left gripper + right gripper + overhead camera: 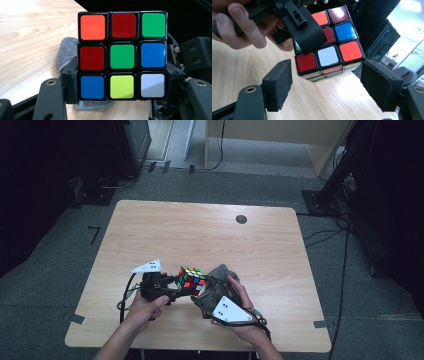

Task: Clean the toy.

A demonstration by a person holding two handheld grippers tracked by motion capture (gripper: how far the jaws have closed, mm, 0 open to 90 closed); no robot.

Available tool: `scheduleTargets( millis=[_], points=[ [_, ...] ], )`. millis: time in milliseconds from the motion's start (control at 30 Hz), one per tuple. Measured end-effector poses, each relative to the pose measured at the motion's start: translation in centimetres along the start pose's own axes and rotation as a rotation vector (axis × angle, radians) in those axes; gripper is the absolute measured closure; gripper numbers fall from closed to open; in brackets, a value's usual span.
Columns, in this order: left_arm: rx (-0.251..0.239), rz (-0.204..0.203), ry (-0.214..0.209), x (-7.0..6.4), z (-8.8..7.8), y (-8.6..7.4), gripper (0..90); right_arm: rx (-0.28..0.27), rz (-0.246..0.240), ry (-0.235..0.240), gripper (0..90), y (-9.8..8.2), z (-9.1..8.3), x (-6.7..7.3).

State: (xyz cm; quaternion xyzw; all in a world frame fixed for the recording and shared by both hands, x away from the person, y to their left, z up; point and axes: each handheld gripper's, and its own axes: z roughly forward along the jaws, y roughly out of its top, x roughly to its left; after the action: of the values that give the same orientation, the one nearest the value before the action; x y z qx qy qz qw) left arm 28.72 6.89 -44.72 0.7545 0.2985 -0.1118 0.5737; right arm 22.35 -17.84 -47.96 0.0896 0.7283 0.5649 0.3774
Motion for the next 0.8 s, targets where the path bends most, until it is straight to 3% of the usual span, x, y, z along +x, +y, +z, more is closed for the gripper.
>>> scheduleTargets(
  millis=[233,367,667,800],
  points=[
    [0.021,-0.035,-0.043,0.1,0.2,0.0,33.8,-0.012,-0.067,-0.021,32.9,0.1,-0.1,0.2],
    [0.043,-0.008,-0.032,0.1,0.3,0.0,32.4,0.001,-0.063,-0.013,33.3,0.1,-0.1,0.2],
    [-0.019,0.025,-0.037,0.3,-0.6,0.1,27.3,0.023,0.057,-0.03,33.6,-0.6,-0.6,-0.7],
    [-0.05,0.052,0.017,0.4,-1.1,0.0,24.3,0.053,0.095,-0.053,33.6,-0.9,-0.8,-1.3]
  ],
)
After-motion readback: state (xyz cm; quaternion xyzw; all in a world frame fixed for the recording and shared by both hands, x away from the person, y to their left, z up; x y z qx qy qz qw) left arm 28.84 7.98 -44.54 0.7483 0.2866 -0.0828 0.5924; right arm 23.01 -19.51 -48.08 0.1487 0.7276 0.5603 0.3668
